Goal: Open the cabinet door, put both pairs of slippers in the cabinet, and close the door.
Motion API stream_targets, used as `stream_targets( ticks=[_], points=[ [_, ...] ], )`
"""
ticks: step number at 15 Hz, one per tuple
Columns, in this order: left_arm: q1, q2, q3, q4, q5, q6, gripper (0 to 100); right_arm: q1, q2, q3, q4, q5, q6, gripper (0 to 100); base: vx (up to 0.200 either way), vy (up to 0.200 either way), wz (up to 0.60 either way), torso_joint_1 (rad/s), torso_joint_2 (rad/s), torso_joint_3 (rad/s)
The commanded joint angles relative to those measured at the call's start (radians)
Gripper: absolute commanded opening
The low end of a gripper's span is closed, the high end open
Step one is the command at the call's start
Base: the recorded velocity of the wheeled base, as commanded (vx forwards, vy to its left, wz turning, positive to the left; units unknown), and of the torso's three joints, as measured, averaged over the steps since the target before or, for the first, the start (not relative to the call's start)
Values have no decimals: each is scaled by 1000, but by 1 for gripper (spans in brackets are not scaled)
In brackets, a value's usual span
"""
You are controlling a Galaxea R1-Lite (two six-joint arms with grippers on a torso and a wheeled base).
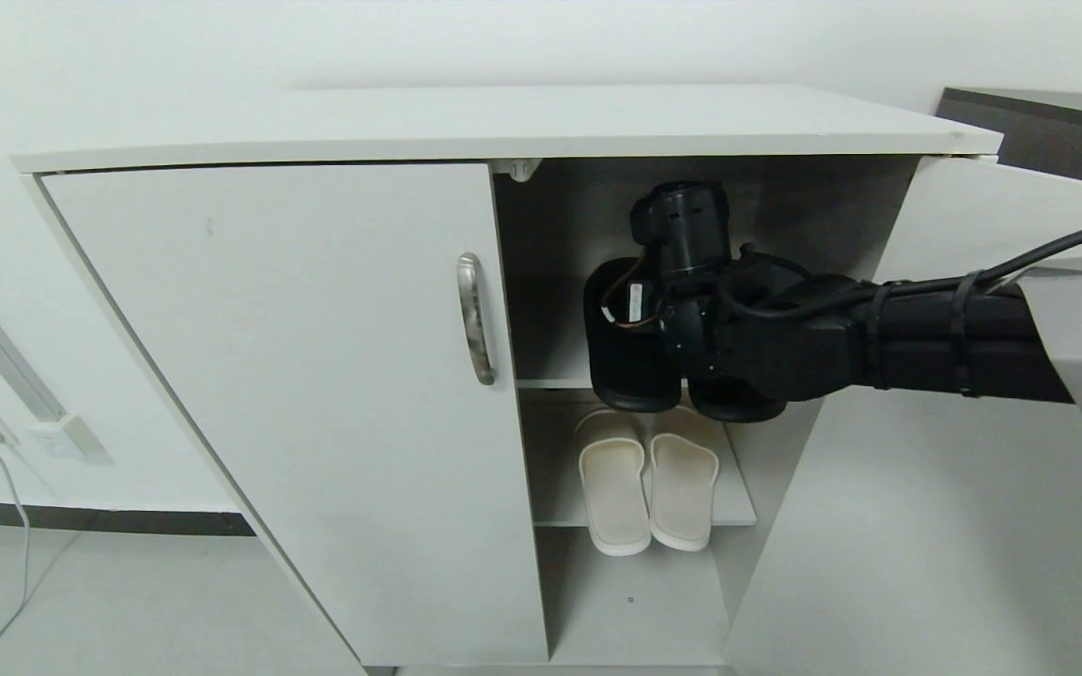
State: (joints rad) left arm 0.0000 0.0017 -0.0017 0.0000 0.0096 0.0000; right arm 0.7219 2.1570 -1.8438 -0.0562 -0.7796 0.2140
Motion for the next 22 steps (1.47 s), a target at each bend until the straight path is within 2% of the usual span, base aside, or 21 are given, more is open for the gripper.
stream_targets(
  ticks=[1,14,15,21,22],
  points=[
    [0,0,0,0,0,0,0,-4,14,-26,1,0,-2,0,0,0,0,0,0,0],
    [0,0,0,0,1,0,0,-15,57,-46,21,28,-2,0,0,0,0,0,0,0],
    [0,0,0,0,1,0,0,-15,57,-46,21,28,-2,100,0,0,0,0,0,0],
    [0,0,0,0,1,-2,0,5,35,-31,24,25,-2,100,0,0,0,0,0,0],
    [0,0,0,0,1,-2,0,19,9,9,21,19,1,100,0,0,0,0,0,0]
  ],
)
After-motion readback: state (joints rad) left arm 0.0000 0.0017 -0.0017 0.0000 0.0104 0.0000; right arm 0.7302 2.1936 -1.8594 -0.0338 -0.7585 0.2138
